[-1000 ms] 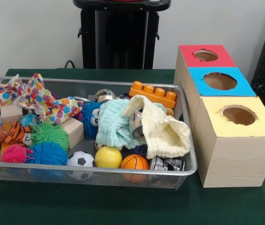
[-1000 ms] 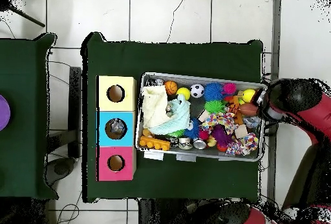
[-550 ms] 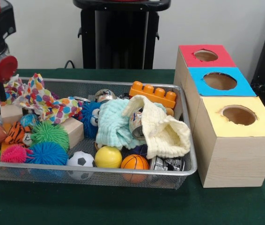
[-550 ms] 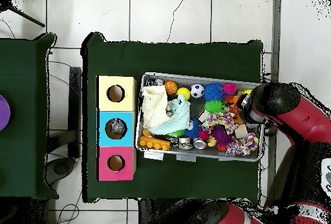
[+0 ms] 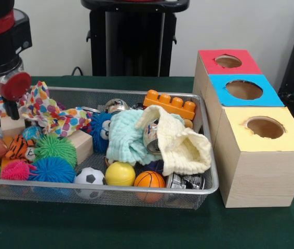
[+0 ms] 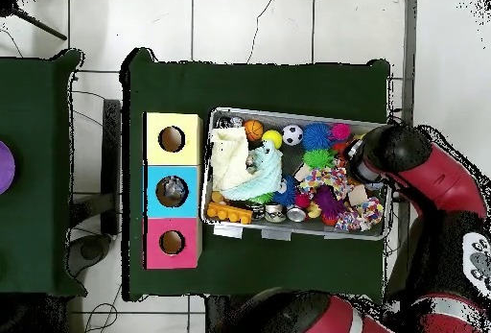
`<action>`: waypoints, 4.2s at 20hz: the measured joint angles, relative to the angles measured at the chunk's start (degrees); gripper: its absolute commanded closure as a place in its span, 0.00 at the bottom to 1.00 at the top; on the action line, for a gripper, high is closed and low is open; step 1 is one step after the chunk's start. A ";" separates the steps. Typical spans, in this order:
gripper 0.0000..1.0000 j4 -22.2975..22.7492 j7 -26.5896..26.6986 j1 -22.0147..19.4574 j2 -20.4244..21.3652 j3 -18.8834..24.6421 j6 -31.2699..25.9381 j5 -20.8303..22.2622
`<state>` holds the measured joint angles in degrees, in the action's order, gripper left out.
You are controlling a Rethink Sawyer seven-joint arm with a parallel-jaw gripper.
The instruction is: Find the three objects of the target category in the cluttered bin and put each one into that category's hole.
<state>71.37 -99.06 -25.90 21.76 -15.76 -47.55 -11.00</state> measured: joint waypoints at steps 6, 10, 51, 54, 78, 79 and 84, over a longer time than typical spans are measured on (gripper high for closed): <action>1.00 0.15 -0.01 -0.71 -2.08 0.00 1.15 -0.14; 1.00 0.27 -0.01 -0.84 -3.16 0.00 1.64 -0.18; 1.00 -8.01 -0.01 -7.42 -9.02 -1.51 -1.78 -0.14; 1.00 -8.03 -0.01 -7.43 -9.02 -1.51 -1.78 -0.14; 1.00 -4.53 -0.01 -7.19 -5.48 -1.51 0.70 -0.14; 1.00 -4.44 -0.01 -7.19 -5.36 -1.51 1.13 -0.14; 0.00 -3.95 -0.01 -7.20 -4.87 -1.51 2.41 -0.14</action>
<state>67.42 -99.08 -33.09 16.89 -17.27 -45.14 -11.14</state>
